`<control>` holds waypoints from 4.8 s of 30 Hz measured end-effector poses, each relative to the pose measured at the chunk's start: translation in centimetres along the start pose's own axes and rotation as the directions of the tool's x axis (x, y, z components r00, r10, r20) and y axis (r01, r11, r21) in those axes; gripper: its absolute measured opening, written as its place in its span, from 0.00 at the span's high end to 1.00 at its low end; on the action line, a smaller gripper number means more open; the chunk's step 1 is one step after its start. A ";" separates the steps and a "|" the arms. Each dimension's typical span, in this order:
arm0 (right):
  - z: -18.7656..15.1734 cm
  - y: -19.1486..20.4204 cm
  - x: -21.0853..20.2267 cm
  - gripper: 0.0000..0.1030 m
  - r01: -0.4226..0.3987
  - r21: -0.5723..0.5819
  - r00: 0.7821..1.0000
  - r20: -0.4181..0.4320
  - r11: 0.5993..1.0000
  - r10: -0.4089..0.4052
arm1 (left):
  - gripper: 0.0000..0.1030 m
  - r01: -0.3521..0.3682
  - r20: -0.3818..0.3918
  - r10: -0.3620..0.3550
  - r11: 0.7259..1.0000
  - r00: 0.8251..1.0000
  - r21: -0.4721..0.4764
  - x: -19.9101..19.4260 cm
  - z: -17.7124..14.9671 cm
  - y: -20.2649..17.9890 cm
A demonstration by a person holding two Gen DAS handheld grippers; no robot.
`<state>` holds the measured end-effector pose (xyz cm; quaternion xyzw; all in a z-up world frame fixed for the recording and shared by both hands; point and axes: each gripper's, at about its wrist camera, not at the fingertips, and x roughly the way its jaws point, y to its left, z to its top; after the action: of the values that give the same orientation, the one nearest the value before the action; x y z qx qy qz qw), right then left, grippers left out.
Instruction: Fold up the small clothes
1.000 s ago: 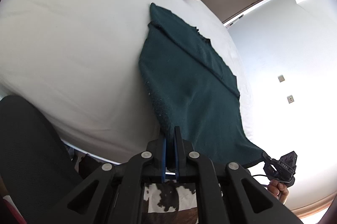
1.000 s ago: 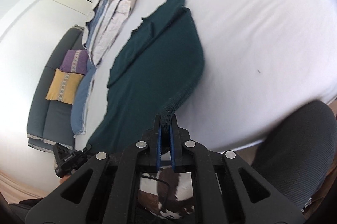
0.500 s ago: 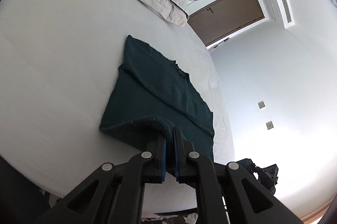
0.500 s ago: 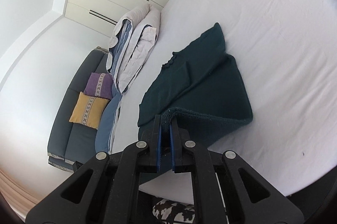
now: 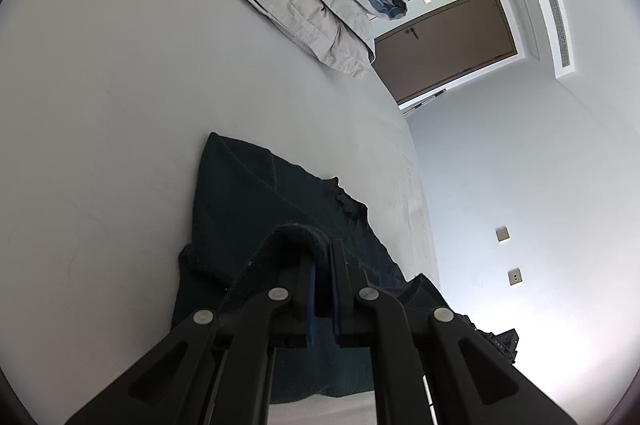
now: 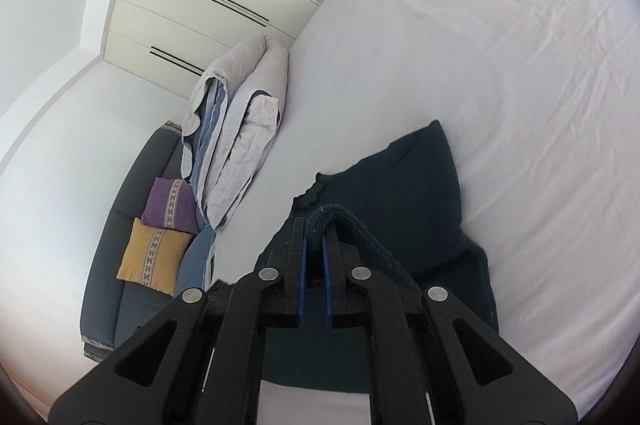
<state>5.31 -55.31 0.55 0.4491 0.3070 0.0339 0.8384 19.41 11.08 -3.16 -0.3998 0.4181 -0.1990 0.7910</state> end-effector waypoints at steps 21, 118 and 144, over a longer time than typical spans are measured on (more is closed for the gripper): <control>7.8 -6.3 21.3 0.81 0.292 0.015 0.956 -0.042 0.956 -0.291 | 0.49 -0.207 -0.036 0.207 0.978 0.978 -0.007 13.1 8.0 4.3; -7.0 -7.9 1.6 0.42 0.363 -0.011 0.930 0.066 0.932 -0.362 | 0.78 -0.438 0.139 0.423 0.786 0.896 0.436 3.6 -7.6 0.3; -10.3 -6.3 8.3 0.92 0.442 -0.244 0.890 0.003 0.863 -0.455 | 0.53 -0.381 0.001 0.482 0.691 0.876 0.614 17.7 -12.7 -7.0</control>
<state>5.04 -48.80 -12.53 0.2606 0.4196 -0.1131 0.8621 19.24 -10.54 -10.60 -0.0029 0.4782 -0.1599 0.8636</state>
